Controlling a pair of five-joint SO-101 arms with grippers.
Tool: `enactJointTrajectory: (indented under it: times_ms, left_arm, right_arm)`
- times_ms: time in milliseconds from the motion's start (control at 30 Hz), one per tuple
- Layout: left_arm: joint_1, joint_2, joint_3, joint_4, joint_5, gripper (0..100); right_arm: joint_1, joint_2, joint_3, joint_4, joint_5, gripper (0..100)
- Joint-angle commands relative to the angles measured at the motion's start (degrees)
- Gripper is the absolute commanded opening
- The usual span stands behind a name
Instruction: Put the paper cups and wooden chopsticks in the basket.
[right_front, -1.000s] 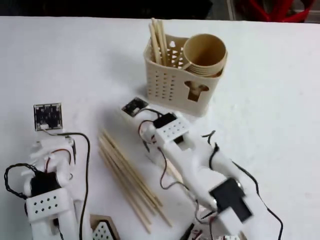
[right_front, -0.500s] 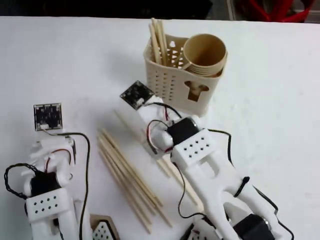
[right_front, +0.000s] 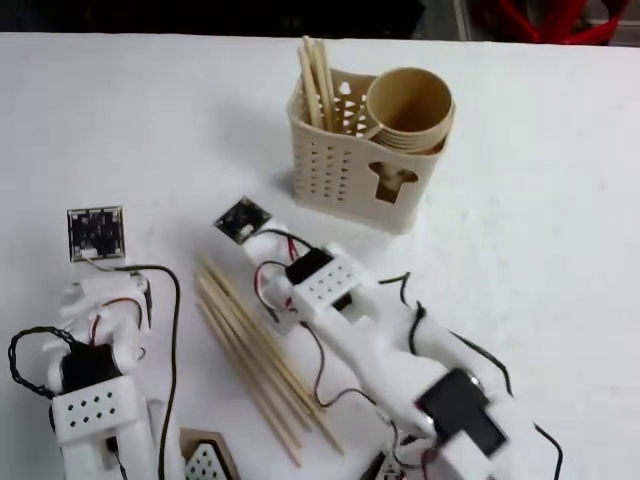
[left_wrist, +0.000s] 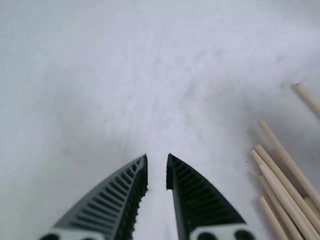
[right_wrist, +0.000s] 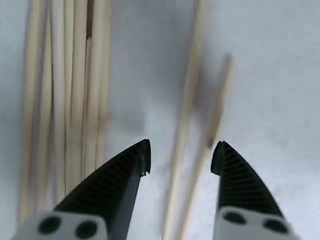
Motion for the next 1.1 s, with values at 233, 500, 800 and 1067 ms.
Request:
enactJointTrajectory:
  times_ms: [233,500,800,1067]
  left_arm:
    - [-0.22,-0.92,-0.35,-1.49,-0.35,8]
    - [-0.22,-0.92,-0.35,-1.49,-0.35,8]
    - [-0.22,-0.92,-0.35,-1.49,-0.35,8]
    - [-0.22,-0.92,-0.35,-1.49,-0.35,8]
  right_arm:
    - [-0.4,10.77,-9.67,0.75,-0.79,0.7]
    - [-0.31,17.01,-17.93,8.13,-0.44,1.8]
    - [0.66,-1.27,-18.02,10.15,-0.79,1.8]
    - [5.41,-13.49,-18.37,9.89,-0.53,1.8]
